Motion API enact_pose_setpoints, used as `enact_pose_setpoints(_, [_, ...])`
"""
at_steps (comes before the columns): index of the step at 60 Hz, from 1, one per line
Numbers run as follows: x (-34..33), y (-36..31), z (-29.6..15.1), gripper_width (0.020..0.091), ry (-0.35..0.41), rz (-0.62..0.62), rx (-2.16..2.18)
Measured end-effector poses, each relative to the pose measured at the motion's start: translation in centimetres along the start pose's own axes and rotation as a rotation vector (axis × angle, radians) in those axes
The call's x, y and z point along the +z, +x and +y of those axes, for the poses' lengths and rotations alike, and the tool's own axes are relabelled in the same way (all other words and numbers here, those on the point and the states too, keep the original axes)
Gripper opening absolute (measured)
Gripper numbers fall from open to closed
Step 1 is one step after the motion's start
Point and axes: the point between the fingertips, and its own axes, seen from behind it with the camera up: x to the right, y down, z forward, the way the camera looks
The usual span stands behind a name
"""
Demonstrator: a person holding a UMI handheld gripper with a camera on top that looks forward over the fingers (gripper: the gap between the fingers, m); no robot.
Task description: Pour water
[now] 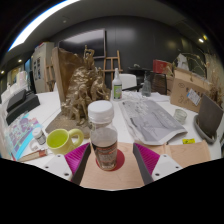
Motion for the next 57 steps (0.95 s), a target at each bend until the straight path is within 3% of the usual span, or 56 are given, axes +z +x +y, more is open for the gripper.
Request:
enact_pose_setpoints(11, [-8.7,-0.3,-1.1,0.0855,-0.040,0.078,-0.011])
enact_pose_setpoints(30, [-25.7,-6.6,0.3,0.0859,-0.070,0.137,-0.039])
enact_pose_setpoints(57, [-31.2,-5.4,1.5,0.0858,-0.061,0.213,-0.092])
